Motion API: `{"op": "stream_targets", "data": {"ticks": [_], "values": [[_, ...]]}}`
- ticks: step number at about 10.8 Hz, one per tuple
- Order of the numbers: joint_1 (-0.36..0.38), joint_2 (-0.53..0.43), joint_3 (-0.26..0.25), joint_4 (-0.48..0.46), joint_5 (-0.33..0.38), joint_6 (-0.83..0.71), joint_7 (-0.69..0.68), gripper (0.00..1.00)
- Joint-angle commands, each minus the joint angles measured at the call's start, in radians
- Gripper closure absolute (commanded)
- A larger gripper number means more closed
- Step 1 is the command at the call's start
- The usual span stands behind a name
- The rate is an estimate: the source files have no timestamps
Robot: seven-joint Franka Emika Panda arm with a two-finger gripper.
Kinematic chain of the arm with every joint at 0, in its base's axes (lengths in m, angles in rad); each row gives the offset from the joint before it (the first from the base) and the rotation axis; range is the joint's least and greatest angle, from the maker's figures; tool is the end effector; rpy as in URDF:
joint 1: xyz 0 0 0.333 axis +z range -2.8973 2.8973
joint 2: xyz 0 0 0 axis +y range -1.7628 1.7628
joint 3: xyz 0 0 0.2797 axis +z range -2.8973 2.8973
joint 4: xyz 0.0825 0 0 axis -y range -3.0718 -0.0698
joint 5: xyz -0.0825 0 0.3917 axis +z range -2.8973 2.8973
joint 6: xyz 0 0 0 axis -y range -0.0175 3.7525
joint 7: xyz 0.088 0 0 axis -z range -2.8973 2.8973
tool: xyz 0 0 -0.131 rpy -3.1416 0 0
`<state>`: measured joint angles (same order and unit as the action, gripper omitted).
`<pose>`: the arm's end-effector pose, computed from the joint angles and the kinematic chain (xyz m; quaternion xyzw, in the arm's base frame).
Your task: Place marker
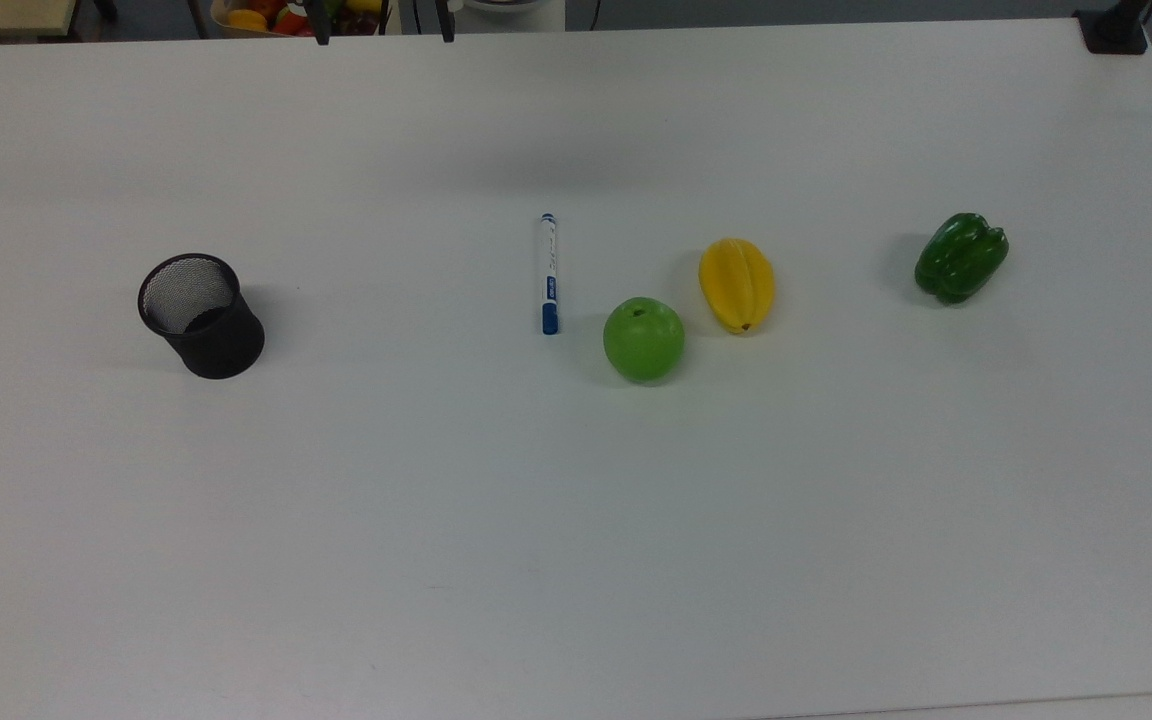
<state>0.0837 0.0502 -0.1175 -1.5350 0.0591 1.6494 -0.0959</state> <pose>0.5854 -0.0111 0.5603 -0.9987 -0.0298 -0.0339 0.0244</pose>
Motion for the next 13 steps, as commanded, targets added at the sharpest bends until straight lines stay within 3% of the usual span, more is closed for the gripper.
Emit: {"op": "stream_targets", "data": {"ticks": [1, 6, 10, 13], "values": [[0.004, -0.006, -0.013, -0.007, -0.01, 0.036, -0.028, 0.0], [0.04, 0.017, -0.01, -0.019, -0.051, 0.041, -0.073, 0.0], [0.085, 0.026, -0.008, -0.131, -0.084, 0.139, -0.067, 0.0], [0.1, 0.095, -0.008, -0.149, -0.084, 0.181, -0.056, 0.0]]}}
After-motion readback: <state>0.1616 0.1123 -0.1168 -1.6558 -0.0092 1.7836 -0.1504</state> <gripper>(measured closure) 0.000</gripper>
